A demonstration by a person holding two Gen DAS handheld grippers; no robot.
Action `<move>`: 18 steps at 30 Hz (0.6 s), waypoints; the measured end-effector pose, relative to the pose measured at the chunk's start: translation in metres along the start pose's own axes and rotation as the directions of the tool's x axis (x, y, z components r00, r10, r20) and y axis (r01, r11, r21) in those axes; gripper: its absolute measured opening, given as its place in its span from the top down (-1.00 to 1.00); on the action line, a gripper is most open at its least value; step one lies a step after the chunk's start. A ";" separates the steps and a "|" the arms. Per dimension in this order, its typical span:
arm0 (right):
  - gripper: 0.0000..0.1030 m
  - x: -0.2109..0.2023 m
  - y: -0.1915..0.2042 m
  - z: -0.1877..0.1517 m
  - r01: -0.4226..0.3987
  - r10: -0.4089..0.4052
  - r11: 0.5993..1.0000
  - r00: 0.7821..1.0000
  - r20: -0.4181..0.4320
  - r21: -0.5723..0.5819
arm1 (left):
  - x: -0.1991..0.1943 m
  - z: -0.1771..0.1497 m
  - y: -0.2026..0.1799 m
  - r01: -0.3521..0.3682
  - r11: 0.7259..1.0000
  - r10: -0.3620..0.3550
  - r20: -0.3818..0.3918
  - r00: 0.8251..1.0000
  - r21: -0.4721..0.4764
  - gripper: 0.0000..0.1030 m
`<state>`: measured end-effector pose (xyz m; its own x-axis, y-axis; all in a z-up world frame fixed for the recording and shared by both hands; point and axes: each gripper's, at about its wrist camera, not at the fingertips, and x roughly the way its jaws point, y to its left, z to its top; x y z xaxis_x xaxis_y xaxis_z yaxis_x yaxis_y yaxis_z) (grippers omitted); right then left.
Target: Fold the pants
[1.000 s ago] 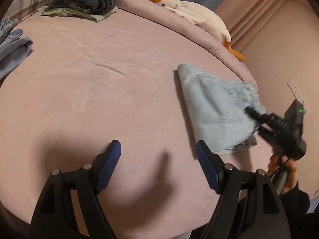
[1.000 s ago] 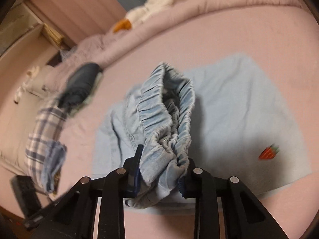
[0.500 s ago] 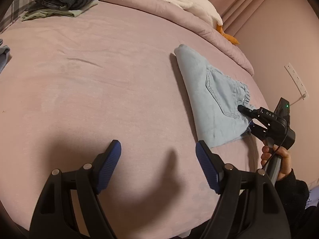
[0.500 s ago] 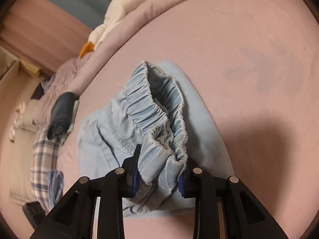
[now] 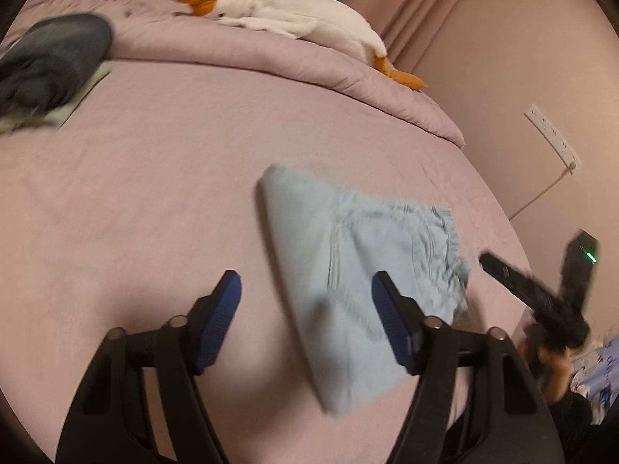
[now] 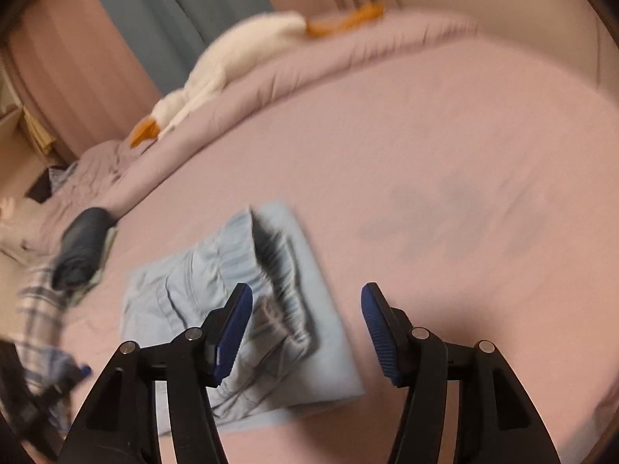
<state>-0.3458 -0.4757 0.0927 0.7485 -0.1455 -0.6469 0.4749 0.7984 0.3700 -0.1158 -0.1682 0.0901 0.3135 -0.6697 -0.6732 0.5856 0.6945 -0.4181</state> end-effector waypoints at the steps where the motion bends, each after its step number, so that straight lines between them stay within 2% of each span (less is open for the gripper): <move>1: -0.15 -0.006 0.008 -0.001 -0.022 0.022 0.998 1.000 0.013 -0.052 | 0.007 0.007 -0.001 0.006 1.000 -0.005 -0.007 1.000 0.010 0.00; 3: -0.15 -0.009 0.033 -0.011 -0.092 0.092 0.977 0.996 -0.007 -0.194 | 0.023 0.022 -0.004 0.031 0.999 -0.030 -0.034 0.999 0.027 0.24; 4: -0.11 -0.008 0.048 -0.018 -0.134 0.130 0.956 0.991 -0.030 -0.262 | 0.031 0.028 -0.005 0.051 0.998 -0.050 -0.046 0.998 0.033 0.50; 5: -0.04 -0.005 0.065 -0.027 -0.190 0.178 0.926 0.982 -0.066 -0.326 | 0.038 0.034 -0.004 0.067 0.997 -0.065 -0.059 0.996 0.031 0.69; 6: 0.18 -0.002 0.078 -0.036 -0.235 0.212 0.900 0.972 -0.102 -0.366 | 0.047 0.040 -0.002 0.077 0.997 -0.074 -0.079 0.994 0.028 0.85; 9: 0.56 0.012 0.123 -0.065 -0.333 0.266 0.806 0.942 -0.204 -0.489 | 0.066 0.054 0.002 0.038 0.998 -0.033 -0.104 0.994 0.047 0.85; 11: 0.61 0.019 0.142 -0.079 -0.366 0.279 0.753 0.930 -0.238 -0.547 | 0.080 0.059 0.008 0.022 0.998 -0.014 -0.126 0.992 0.059 0.79; 13: 0.61 0.026 0.157 -0.090 -0.372 0.270 0.701 0.928 -0.256 -0.608 | 0.099 0.060 0.017 0.000 0.999 0.008 -0.179 0.984 0.046 0.80; 15: 0.61 0.035 0.163 -0.097 -0.354 0.230 0.681 0.934 -0.272 -0.641 | 0.115 0.058 0.023 -0.007 0.999 0.016 -0.203 0.979 0.043 0.85; 17: 0.62 0.051 0.162 -0.105 -0.363 0.181 0.681 0.925 -0.334 -0.637 | 0.115 0.059 0.028 0.008 0.999 -0.001 -0.178 0.984 0.034 0.90; 18: 0.63 0.051 0.158 -0.107 -0.364 0.190 0.682 0.926 -0.327 -0.634 | 0.116 0.060 0.029 0.007 1.000 -0.002 -0.172 0.985 0.030 0.92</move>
<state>-0.2817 -0.2943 0.0470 0.6320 0.2083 -0.7465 -0.2420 0.9681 0.0653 -0.0177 -0.2410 0.0361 0.1795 -0.6159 -0.7671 0.6102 0.6814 -0.4042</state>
